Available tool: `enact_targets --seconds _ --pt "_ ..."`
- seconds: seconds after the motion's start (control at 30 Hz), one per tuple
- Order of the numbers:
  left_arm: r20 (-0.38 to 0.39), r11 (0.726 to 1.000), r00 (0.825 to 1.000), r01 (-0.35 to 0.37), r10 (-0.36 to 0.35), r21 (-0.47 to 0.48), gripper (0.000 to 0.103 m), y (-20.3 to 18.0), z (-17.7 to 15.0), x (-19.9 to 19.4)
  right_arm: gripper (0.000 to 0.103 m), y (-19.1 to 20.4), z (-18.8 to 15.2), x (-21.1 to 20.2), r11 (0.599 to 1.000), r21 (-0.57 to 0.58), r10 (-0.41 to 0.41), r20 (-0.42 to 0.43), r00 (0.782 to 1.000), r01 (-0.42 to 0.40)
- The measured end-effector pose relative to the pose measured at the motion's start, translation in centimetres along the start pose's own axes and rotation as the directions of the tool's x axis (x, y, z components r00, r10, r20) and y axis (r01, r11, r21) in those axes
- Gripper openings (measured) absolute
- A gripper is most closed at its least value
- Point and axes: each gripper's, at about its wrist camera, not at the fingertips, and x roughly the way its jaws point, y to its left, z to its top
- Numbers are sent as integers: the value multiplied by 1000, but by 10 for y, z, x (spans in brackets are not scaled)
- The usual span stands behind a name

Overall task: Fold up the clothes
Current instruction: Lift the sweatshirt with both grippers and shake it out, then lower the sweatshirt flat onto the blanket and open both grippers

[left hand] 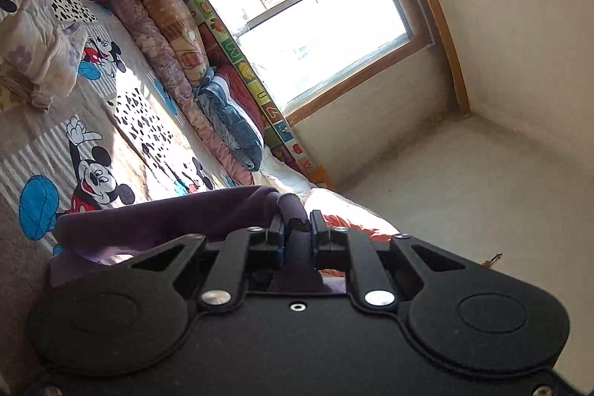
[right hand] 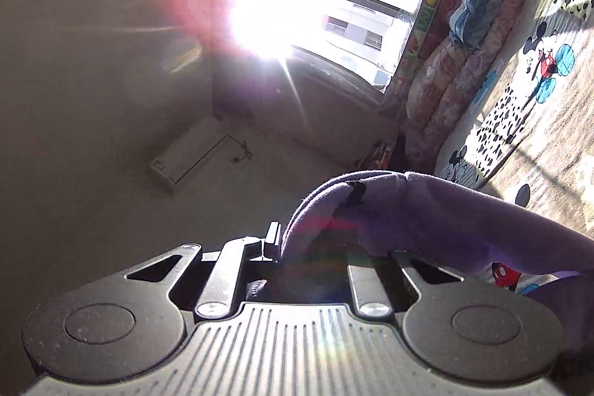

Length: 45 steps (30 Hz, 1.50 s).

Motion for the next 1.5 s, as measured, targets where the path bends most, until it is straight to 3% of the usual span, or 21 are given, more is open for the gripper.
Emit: enact_targets --seconds 0.3,0.73,0.97,1.2,1.3,1.4,1.5 --pt "23 997 1000 10 -11 72 10 -41 35 25 16 35 41 16 997 -75 15 22 1000 -13" --pt "-66 996 995 -66 70 58 10 -10 46 99 17 -40 76 55 990 49 -135 -20 991 135" --pt "-111 988 983 -142 149 65 10 25 66 168 16 -93 109 103 973 80 -215 -42 976 218" --pt "-116 979 975 -176 188 101 10 34 108 259 16 -120 167 170 956 -23 -292 -12 956 292" --pt "-110 981 979 -157 169 113 10 33 128 294 16 -112 194 188 959 -107 -258 64 964 264" --pt "-57 983 994 -87 97 160 10 19 142 303 16 -96 208 189 953 -210 -199 121 973 221" --pt "-81 982 987 -129 141 134 10 48 109 283 16 -94 205 182 939 -260 -195 129 972 223"
